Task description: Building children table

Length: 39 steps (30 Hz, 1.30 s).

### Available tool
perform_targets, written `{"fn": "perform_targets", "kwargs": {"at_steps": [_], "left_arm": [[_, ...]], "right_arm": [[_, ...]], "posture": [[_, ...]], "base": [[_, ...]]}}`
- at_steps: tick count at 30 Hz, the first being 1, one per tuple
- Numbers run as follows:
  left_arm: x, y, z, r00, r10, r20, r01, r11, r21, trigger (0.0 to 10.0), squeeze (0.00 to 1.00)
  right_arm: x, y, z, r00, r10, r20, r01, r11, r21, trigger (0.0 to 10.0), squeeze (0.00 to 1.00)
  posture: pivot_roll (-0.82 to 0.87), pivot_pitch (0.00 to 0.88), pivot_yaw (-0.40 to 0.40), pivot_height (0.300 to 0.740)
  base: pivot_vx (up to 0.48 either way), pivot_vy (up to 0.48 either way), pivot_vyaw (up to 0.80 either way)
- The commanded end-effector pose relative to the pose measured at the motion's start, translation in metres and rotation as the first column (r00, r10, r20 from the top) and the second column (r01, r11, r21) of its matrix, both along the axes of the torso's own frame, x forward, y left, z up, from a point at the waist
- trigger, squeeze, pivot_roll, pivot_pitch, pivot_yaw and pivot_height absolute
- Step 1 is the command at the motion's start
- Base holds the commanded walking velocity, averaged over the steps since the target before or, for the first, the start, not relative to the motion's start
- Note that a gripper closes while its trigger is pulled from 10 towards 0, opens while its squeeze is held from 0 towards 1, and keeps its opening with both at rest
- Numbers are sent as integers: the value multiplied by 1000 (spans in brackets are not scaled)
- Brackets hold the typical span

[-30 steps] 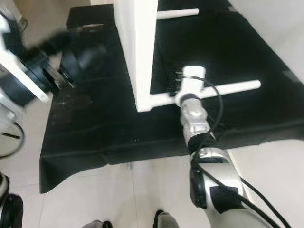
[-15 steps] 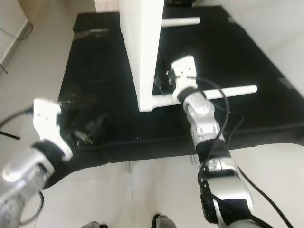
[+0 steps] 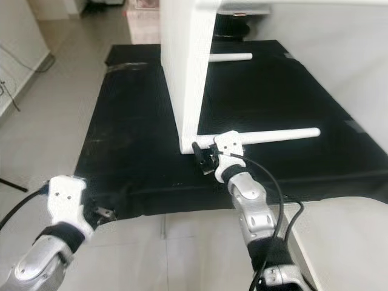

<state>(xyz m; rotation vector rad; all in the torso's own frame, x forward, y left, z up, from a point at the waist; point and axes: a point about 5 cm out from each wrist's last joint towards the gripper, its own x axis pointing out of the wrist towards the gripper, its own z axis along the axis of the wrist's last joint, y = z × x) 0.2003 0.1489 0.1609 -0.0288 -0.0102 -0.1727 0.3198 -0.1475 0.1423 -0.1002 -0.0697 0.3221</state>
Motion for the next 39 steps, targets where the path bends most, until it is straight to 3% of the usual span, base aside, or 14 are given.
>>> {"fn": "perform_targets", "kwargs": {"at_steps": [1,23,33,39], "left_arm": [[-1,6,-11,999,50,-21,-50,999,17,10000,0],[8,3,-16,998,62,19,-62,998,27,10000,0],[14,7,-19,993,114,12,-114,993,38,10000,0],[19,8,-18,996,83,17,-83,996,15,10000,0]], "right_arm": [[-15,16,-9,998,49,-33,-49,999,10,10000,0],[-11,20,-8,997,50,-65,-48,999,23,10000,0],[-8,21,-6,997,42,-63,-41,999,21,10000,0],[-5,26,0,996,86,-37,-84,995,49,10000,0]], "posture": [[63,7,-17,740],[67,0,-5,740],[65,0,2,740],[64,0,5,740]], "base": [[0,-472,0],[0,-457,0],[0,0,0],[0,0,0]]}}
